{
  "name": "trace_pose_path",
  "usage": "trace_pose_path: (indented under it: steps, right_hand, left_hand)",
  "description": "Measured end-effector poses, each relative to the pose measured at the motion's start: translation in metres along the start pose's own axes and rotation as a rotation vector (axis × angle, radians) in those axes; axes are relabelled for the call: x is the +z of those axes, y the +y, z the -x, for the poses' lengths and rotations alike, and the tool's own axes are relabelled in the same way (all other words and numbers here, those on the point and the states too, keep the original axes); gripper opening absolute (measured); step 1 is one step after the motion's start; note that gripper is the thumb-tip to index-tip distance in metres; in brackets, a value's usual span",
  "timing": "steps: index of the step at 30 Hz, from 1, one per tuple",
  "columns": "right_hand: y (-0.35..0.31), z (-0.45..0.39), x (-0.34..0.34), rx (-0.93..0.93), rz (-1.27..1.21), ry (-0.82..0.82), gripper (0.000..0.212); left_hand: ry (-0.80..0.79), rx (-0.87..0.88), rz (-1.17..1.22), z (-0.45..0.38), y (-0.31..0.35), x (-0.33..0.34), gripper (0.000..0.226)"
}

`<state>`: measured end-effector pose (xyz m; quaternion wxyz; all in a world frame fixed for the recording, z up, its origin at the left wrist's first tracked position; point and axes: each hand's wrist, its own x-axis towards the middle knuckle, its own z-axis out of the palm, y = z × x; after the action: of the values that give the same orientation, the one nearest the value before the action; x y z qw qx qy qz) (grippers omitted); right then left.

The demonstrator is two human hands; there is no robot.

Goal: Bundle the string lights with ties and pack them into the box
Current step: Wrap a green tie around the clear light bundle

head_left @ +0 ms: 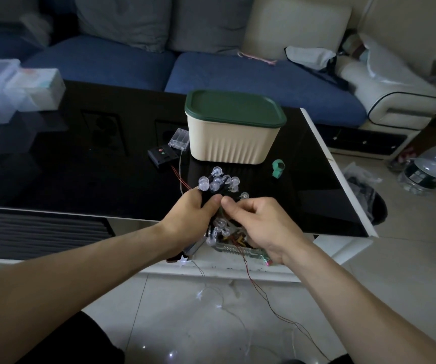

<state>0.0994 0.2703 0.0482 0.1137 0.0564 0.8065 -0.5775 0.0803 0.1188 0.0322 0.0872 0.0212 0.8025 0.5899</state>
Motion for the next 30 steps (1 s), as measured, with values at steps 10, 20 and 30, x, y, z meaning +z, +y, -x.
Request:
trace_pose_path:
  steps: [10, 20, 30]
  right_hand:
    - [0.008, 0.0, -0.003, 0.044, -0.007, -0.089, 0.023]
    - [0.009, -0.006, -0.017, 0.014, 0.206, 0.063, 0.008]
    - [0.004, -0.002, -0.017, -0.016, 0.365, 0.213, 0.017]
  left_hand:
    - [-0.084, 0.076, -0.004, 0.001, -0.004, 0.001, 0.013]
    - [-0.104, -0.109, 0.013, -0.001, -0.006, 0.008, 0.033]
    - [-0.172, -0.179, 0.151, -0.002, -0.008, 0.008, 0.024]
